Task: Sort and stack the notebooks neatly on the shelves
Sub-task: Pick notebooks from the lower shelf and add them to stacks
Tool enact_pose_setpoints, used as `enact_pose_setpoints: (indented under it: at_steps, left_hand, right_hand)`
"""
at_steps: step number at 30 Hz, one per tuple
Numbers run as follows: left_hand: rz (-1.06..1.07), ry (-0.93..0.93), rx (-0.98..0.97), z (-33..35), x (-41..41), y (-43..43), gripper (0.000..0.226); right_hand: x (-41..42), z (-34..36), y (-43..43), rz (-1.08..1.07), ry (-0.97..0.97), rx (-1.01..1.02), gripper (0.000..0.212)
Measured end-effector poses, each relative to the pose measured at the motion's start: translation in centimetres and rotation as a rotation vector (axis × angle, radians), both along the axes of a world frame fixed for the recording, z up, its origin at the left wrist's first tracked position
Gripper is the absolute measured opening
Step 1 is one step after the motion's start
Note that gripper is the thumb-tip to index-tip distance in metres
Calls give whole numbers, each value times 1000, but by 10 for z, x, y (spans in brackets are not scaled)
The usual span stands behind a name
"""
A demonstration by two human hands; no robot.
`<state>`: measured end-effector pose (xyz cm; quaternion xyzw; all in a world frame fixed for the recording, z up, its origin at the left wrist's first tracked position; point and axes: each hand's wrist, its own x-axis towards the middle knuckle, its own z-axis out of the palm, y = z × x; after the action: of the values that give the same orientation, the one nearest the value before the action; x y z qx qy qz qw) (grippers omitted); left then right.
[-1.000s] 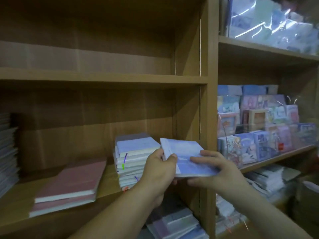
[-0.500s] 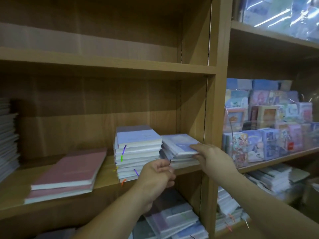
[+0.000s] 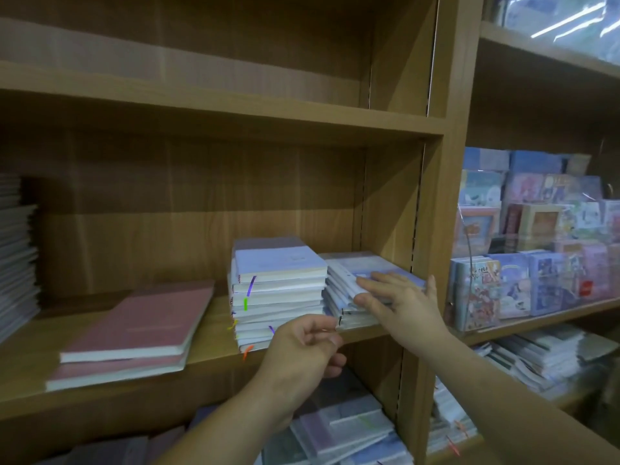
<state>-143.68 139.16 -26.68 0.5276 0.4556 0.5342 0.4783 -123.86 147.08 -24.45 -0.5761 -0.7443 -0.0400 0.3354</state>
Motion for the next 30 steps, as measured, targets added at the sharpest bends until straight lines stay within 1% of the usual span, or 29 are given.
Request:
enact_pose_setpoints:
  at_steps: [3, 4, 6, 7, 9, 10, 11, 12, 13, 15, 16, 18, 20, 22, 24, 26, 27, 28, 30]
  left_hand:
    - [28, -11, -6, -7, -2, -4, 21]
    - [33, -8, -12, -12, -3, -7, 22]
    - [33, -3, -24, -23, -7, -17, 22]
    - [31, 4, -36, -31, -10, -22, 22]
    - [28, 30, -75, -52, -19, -33, 20]
    - [29, 42, -102, -67, -24, -40, 19]
    - [30, 63, -136, -82, -29, -47, 18]
    - [27, 83, -177, -98, -33, -54, 17]
    - [25, 97, -222, -115, -37, -61, 16]
    - [43, 85, -330, -146, -45, -76, 17]
    - [58, 73, -378, -162, -50, -82, 17]
    - [84, 67, -446, -189, -57, -88, 15]
    - [112, 78, -474, -210, -59, -88, 17]
    - [142, 89, -472, -222, -56, -78, 16]
    - [160, 96, -457, -225, -48, -58, 11]
    - [167, 83, -455, -227, -35, -25, 17]
    - [177, 67, -462, -230, -28, -7, 17]
    - [200, 64, -463, -233, -20, 11, 16]
    - [243, 33, -492, -242, -3, 46, 21]
  right_hand:
    - [-9, 1, 1, 5, 67, 20, 52]
    - [-12, 0, 0, -4, 62, 39, 53]
    - [-18, -7, -5, -27, 66, 99, 57]
    - [-22, -13, -13, -18, 112, 140, 58]
    - [-31, -36, -37, 60, 246, 276, 50]
    - [-35, -53, -51, 107, 298, 351, 40]
    - [-40, -73, -65, 164, 363, 368, 27]
    - [-44, -96, -78, 210, 445, 276, 13]
    - [-48, -116, -89, 258, 515, 78, 8]
    - [-53, -156, -100, 305, 613, -414, 36]
    - [-53, -175, -99, 264, 600, -558, 43]
    - [-53, -197, -93, 164, 545, -697, 47]
    - [-57, -210, -86, 105, 519, -742, 43]
    - [-61, -222, -80, 77, 505, -718, 42]
    - [-59, -232, -74, 52, 513, -588, 46]
    - [-50, -237, -66, 42, 504, -447, 41]
    - [-46, -236, -62, 35, 489, -397, 38]
    - [-43, -234, -58, 25, 490, -364, 37]
    - [-38, -230, -52, 18, 522, -302, 38]
